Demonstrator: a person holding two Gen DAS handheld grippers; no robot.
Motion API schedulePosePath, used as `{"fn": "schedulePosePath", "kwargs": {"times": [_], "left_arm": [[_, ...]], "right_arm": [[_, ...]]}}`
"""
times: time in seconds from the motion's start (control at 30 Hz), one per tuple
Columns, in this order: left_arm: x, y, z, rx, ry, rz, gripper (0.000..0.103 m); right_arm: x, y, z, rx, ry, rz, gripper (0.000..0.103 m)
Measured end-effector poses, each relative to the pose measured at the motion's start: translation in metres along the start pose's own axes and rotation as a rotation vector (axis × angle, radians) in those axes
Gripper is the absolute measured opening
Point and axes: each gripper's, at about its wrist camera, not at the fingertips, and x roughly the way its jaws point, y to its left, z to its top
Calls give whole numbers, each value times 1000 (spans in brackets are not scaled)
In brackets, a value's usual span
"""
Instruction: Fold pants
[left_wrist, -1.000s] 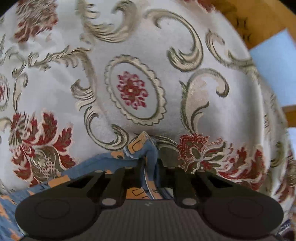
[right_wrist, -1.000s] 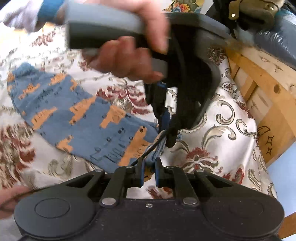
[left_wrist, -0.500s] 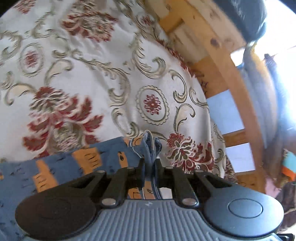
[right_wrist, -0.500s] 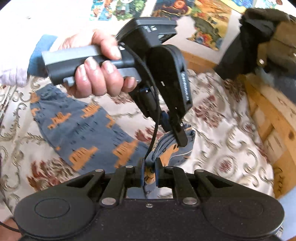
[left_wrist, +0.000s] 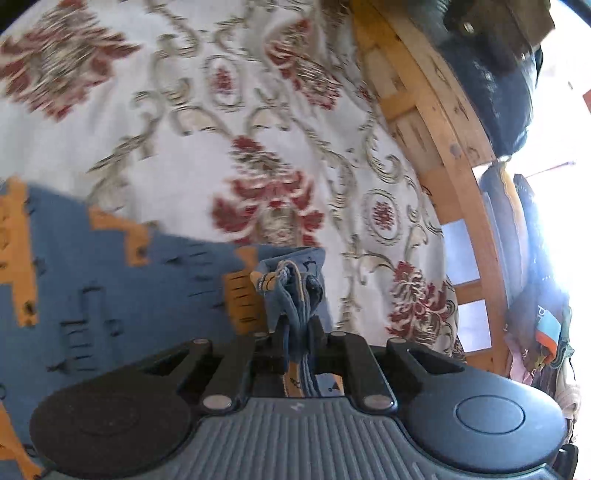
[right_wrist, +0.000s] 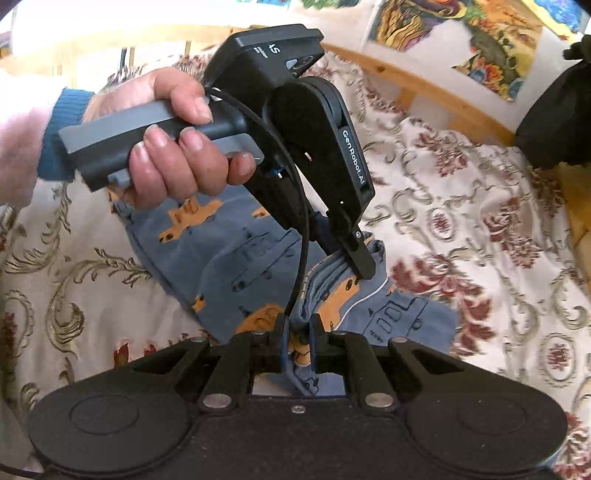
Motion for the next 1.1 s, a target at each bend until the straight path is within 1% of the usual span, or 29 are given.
{"fn": "schedulePosePath", "kwargs": {"times": [0.07, 0.17, 0.2, 0.23, 0.3, 0.4, 0.47, 0.53, 0.57, 0.6, 0.63, 0.7, 0.83, 0.97, 1.1], "left_arm": [[-1, 22, -7, -18, -26, -6, 11], [4, 48, -12, -51, -44, -17, 17], [6, 55, -14, -57, -47, -16, 21], [8, 62, -15, -64, -39, -13, 31], [10, 71, -15, -69, -23, -14, 39], [9, 75, -13, -78, -31, -53, 49], [10, 75, -12, -76, -38, -45, 47], [12, 73, -12, -73, -37, 1, 29], [13, 73, -12, -70, -36, 25, 27], [13, 72, -13, -69, -37, 41, 22], [13, 72, -13, -73, -38, 50, 19], [13, 72, -13, -82, -41, 55, 16], [10, 67, -15, -61, -54, 69, 13], [4, 62, -14, -64, -56, 78, 12], [-4, 64, -15, -74, -54, 91, 12]], "right_arm": [[12, 9, -4, -7, 20, 4, 11], [24, 18, -11, -26, 38, -3, 11], [27, 20, -12, -21, 40, -3, 11], [28, 21, -12, -20, 39, -6, 11], [29, 22, -12, -26, 33, -12, 11], [30, 22, -13, -12, 31, -10, 11], [30, 21, -14, -10, 31, -10, 11], [31, 21, -15, -12, 30, -11, 11], [31, 21, -15, -9, 30, -11, 11], [31, 21, -15, -6, 29, -11, 11], [31, 21, -15, -2, 29, -11, 11], [31, 19, -14, 15, 27, -10, 11], [25, 19, -11, 34, 9, -14, 11], [23, 23, -5, 37, 0, -8, 11], [25, 28, 2, 29, -11, 9, 11]]}}
